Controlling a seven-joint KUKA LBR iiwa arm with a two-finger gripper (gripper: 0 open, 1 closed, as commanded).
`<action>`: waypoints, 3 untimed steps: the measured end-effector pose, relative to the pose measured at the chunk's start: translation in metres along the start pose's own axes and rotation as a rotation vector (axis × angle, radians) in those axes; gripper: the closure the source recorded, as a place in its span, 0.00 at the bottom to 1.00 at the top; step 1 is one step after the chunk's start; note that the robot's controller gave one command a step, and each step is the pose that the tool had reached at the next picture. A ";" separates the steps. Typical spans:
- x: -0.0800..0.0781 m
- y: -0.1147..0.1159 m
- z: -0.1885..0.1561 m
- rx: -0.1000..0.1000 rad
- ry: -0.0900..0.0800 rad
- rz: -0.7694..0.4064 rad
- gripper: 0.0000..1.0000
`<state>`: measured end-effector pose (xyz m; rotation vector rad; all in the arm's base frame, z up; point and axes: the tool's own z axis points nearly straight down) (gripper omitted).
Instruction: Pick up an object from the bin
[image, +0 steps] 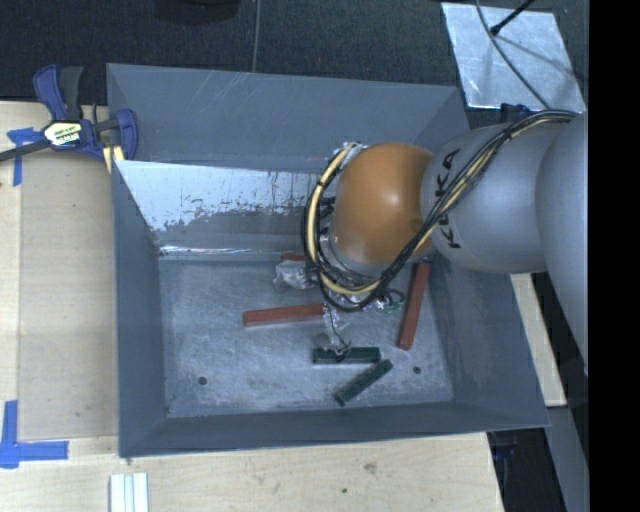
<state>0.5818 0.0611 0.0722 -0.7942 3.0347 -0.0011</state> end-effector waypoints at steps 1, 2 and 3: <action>-0.033 0.026 0.002 -0.001 -0.002 -0.097 0.00; -0.033 0.025 0.001 -0.001 -0.002 -0.093 1.00; 0.002 0.052 -0.157 0.001 -0.004 -0.495 1.00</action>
Offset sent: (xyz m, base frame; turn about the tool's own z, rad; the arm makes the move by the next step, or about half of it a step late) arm 0.0150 0.0380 -0.0022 -0.0988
